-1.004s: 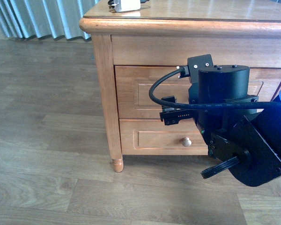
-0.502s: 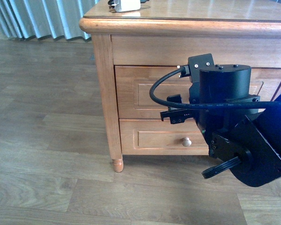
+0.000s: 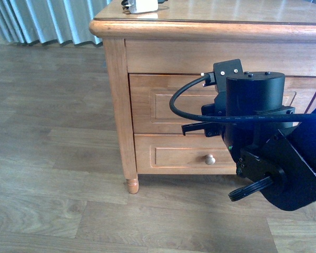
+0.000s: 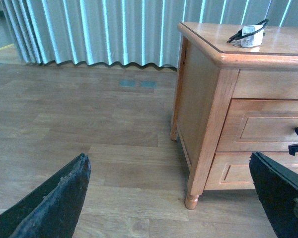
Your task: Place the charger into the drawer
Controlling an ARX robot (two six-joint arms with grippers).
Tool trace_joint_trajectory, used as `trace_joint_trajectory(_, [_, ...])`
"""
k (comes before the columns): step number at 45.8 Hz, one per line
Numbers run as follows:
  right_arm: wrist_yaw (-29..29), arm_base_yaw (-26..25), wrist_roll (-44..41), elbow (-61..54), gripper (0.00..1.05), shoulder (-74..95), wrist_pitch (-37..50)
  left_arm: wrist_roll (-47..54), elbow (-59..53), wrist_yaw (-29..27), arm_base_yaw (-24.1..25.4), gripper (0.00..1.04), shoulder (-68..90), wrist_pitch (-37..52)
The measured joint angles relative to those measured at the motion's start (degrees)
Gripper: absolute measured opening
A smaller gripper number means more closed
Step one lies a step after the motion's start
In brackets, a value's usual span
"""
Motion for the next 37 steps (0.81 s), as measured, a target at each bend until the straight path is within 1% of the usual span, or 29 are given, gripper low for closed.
trace_joint_trajectory(15, [-0.2,0.0,0.0,-0.2,0.24,0.0,0.3,0.0,0.0,0.0,0.0,0.99,0.0,0.0])
trace_joint_trajectory(23, [-2.0,-0.2,0.0,-2.0,0.24,-0.4,1.8,0.0,0.0,0.0,0.0,0.99,0.0,0.0])
trace_joint_trajectory(34, [-3.0,-0.2,0.7,-9.0,0.24,-3.9,4.0,0.0,0.0,0.0,0.0,0.99,0.0,0.0])
trace_joint_trajectory(37, [-4.0,-0.2,1.2,-11.6,0.24,-5.4,4.5,0.0,0.0,0.0,0.0,0.99,0.0,0.0])
